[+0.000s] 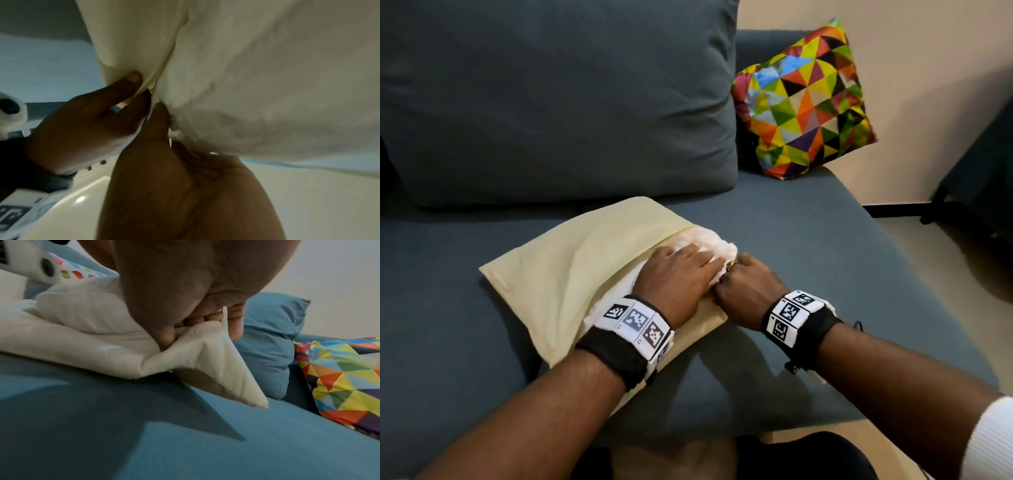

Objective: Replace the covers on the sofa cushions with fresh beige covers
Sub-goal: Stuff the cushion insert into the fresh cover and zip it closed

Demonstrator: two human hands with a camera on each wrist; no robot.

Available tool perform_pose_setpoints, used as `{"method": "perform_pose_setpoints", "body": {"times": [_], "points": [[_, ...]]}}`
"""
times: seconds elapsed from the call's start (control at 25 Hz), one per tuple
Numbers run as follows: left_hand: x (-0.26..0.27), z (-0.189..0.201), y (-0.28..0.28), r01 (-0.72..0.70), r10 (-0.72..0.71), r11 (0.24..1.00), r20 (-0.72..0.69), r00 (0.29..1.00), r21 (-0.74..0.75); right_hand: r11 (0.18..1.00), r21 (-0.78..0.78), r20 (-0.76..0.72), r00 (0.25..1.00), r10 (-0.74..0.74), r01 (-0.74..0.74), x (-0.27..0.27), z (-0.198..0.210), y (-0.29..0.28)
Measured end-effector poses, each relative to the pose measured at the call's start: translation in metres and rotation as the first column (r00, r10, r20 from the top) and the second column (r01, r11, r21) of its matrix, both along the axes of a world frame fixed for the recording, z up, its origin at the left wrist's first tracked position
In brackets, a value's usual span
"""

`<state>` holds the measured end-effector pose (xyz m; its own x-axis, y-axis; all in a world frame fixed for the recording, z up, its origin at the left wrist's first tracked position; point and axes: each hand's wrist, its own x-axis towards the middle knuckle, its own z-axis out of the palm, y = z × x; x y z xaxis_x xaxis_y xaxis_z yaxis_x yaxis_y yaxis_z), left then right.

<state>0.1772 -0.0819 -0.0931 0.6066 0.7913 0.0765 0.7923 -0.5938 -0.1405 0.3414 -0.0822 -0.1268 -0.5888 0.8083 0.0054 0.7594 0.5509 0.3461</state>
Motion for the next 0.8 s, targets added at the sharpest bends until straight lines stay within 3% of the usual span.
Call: {"method": "perform_pose_setpoints", "body": {"times": [0.16,0.32,0.44,0.56,0.68,0.76,0.8], "points": [[0.000,-0.018,0.006,-0.085,0.077,0.996,-0.175,0.982,-0.040,0.999,-0.036,0.002,1.000,-0.002,0.002,-0.003,0.021,-0.017],[0.005,-0.022,0.019,-0.258,0.248,0.966,-0.211,0.946,-0.024,0.997,-0.061,-0.021,0.998,0.055,-0.056,-0.019,0.037,-0.030],[0.014,-0.024,0.024,-0.310,0.272,0.947,-0.310,0.911,-0.080,0.997,-0.030,-0.070,0.995,0.074,-0.076,-0.018,0.042,-0.036],[0.000,-0.033,0.013,-0.305,0.260,0.942,-0.272,0.927,-0.139,0.994,-0.022,-0.079,0.991,0.104,-0.106,-0.013,0.041,-0.041],[-0.009,-0.030,-0.006,-0.193,0.122,0.927,-0.226,0.967,-0.323,0.992,0.003,-0.109,0.986,0.126,-0.126,-0.013,0.042,-0.038],[-0.014,-0.013,-0.018,-0.104,0.043,0.852,-0.130,0.991,-0.512,0.987,-0.028,-0.088,0.984,0.155,-0.158,-0.011,0.045,-0.027],[-0.019,-0.002,-0.024,-0.078,0.072,0.803,-0.035,0.997,-0.591,0.982,-0.081,-0.058,0.984,0.166,-0.170,-0.008,0.051,-0.019]]}}
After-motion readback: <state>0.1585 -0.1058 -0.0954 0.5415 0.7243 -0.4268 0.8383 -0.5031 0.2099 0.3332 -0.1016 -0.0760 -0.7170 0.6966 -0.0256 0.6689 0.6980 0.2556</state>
